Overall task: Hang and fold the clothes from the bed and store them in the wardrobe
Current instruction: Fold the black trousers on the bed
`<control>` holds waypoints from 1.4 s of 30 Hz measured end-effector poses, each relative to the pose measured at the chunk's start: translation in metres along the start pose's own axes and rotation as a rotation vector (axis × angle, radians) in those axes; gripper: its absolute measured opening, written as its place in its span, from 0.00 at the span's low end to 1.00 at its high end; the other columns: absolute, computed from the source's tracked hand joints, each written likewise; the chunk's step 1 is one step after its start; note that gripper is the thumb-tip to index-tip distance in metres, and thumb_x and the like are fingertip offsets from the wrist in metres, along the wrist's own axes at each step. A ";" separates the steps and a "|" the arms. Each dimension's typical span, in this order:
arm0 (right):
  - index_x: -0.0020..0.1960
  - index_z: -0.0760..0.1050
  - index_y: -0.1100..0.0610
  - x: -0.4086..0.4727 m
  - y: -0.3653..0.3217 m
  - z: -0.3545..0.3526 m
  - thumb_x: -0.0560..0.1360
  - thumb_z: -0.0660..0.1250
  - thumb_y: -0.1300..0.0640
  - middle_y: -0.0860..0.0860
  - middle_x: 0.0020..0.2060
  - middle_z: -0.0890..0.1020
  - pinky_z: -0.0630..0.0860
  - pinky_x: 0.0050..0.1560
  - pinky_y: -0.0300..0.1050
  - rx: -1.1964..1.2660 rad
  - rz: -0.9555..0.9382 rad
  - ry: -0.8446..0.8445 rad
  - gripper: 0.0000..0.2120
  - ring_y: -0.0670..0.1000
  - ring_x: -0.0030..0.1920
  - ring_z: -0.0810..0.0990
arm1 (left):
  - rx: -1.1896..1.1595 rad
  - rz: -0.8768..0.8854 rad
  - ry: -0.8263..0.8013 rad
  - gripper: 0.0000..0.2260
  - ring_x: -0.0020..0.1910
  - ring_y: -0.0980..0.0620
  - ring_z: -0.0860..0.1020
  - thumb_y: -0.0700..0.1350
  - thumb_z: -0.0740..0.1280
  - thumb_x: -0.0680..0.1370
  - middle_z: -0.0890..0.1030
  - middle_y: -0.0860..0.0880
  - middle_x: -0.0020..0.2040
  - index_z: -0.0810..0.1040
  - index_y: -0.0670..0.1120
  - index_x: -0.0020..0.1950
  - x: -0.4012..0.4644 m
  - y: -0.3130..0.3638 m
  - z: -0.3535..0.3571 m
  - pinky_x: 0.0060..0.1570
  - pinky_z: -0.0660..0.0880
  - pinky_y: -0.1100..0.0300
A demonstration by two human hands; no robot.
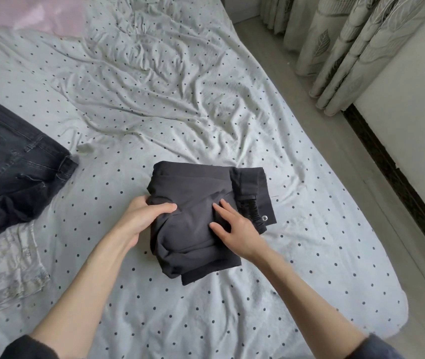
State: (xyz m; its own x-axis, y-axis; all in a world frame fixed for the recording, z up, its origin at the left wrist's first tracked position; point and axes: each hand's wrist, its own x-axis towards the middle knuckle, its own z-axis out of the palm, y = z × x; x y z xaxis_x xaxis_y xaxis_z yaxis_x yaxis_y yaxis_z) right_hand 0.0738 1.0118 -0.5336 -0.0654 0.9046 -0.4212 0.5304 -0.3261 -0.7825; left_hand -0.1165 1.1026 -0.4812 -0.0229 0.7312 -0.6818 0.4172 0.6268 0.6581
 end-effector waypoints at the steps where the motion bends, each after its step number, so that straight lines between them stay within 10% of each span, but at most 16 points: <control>1: 0.75 0.60 0.51 0.003 -0.002 0.002 0.79 0.62 0.50 0.48 0.76 0.56 0.52 0.69 0.34 0.038 0.014 -0.046 0.26 0.46 0.75 0.55 | 0.004 -0.015 0.008 0.05 0.44 0.53 0.80 0.40 0.73 0.71 0.83 0.50 0.44 0.79 0.46 0.44 -0.001 0.001 -0.006 0.43 0.74 0.61; 9: 0.74 0.63 0.53 0.010 0.017 -0.001 0.79 0.61 0.52 0.46 0.76 0.57 0.52 0.63 0.28 0.036 0.051 -0.048 0.23 0.46 0.74 0.59 | -0.059 -0.001 -0.027 0.17 0.52 0.53 0.79 0.44 0.71 0.75 0.80 0.52 0.54 0.74 0.45 0.62 -0.006 0.004 -0.002 0.47 0.75 0.60; 13: 0.70 0.67 0.59 0.013 0.015 -0.002 0.78 0.63 0.56 0.53 0.67 0.72 0.63 0.63 0.38 0.207 0.239 0.259 0.21 0.52 0.67 0.70 | -0.090 0.003 -0.069 0.18 0.52 0.56 0.79 0.42 0.69 0.76 0.80 0.57 0.51 0.72 0.47 0.65 -0.007 -0.003 -0.006 0.44 0.75 0.62; 17: 0.70 0.65 0.61 0.032 0.010 -0.010 0.78 0.62 0.52 0.57 0.64 0.75 0.66 0.61 0.45 0.104 0.414 0.156 0.23 0.57 0.66 0.70 | -0.115 -0.049 -0.032 0.20 0.52 0.52 0.79 0.41 0.69 0.76 0.80 0.53 0.53 0.70 0.45 0.67 0.002 -0.016 -0.007 0.50 0.75 0.58; 27: 0.32 0.69 0.56 0.031 0.019 -0.033 0.71 0.69 0.53 0.49 0.27 0.72 0.66 0.31 0.43 0.188 0.468 0.282 0.14 0.51 0.34 0.72 | -0.091 -0.018 0.019 0.20 0.50 0.55 0.79 0.44 0.71 0.75 0.80 0.51 0.54 0.72 0.45 0.66 0.022 -0.030 -0.004 0.40 0.73 0.62; 34: 0.45 0.81 0.58 0.035 0.042 -0.049 0.71 0.72 0.55 0.55 0.52 0.76 0.74 0.55 0.50 0.334 0.505 0.342 0.07 0.56 0.54 0.74 | 0.007 -0.054 0.070 0.18 0.50 0.51 0.79 0.49 0.73 0.72 0.80 0.52 0.51 0.73 0.46 0.58 0.041 -0.042 0.016 0.39 0.72 0.58; 42: 0.34 0.76 0.58 0.041 0.054 -0.060 0.66 0.76 0.57 0.54 0.36 0.80 0.74 0.41 0.48 0.500 0.556 0.280 0.10 0.52 0.39 0.76 | -0.056 -0.134 -0.164 0.11 0.49 0.52 0.82 0.44 0.73 0.72 0.84 0.50 0.50 0.80 0.46 0.54 0.064 -0.049 -0.003 0.49 0.77 0.56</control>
State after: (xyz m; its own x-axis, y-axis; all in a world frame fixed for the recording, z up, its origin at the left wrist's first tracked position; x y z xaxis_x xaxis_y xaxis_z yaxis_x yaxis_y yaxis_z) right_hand 0.1505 1.0474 -0.5660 0.3475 0.5871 -0.7311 -0.0230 -0.7741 -0.6326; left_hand -0.1407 1.1193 -0.5560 0.0752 0.5897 -0.8041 0.3688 0.7328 0.5718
